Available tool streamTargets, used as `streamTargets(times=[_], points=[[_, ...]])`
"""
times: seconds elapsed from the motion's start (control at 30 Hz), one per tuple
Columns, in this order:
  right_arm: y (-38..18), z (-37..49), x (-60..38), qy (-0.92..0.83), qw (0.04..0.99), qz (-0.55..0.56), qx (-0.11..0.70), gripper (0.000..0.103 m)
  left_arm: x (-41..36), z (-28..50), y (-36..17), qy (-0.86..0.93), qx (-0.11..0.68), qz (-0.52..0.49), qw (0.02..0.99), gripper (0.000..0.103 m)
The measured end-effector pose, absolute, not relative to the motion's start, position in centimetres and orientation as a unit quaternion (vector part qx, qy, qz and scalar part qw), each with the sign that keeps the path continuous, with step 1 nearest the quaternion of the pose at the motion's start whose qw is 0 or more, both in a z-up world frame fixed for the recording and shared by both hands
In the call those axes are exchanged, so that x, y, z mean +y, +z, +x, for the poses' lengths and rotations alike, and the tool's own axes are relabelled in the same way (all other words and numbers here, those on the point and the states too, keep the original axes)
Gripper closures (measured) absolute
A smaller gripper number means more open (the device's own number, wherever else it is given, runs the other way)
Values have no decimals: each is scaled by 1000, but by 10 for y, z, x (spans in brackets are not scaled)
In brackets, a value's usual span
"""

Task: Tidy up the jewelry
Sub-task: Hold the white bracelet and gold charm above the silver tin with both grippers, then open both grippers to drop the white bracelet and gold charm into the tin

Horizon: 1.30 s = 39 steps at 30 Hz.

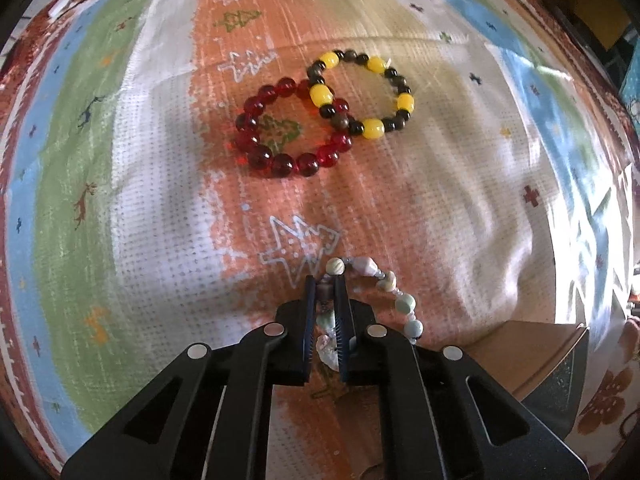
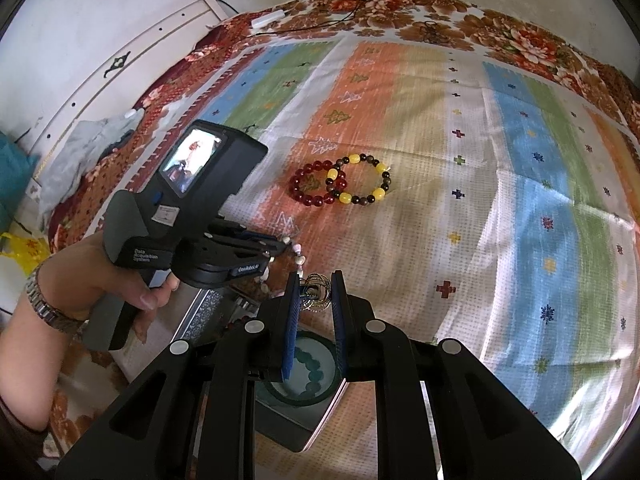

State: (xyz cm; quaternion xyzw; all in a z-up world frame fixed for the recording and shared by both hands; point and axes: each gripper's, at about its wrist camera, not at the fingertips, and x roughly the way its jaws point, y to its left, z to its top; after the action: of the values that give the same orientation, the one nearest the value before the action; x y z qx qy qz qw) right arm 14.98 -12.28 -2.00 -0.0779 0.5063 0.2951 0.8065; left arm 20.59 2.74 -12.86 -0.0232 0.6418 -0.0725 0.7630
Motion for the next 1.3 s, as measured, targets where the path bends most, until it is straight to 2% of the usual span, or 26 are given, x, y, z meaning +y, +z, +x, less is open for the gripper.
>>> streamTargets(times=[0.73, 1.3], points=[[-23, 146, -121, 296, 804, -83, 508, 87, 37, 163, -31, -97, 525, -99, 840, 95], [-26, 132, -119, 297, 802, -90, 510, 87, 26, 108, 4, -131, 474, -107, 864, 95]])
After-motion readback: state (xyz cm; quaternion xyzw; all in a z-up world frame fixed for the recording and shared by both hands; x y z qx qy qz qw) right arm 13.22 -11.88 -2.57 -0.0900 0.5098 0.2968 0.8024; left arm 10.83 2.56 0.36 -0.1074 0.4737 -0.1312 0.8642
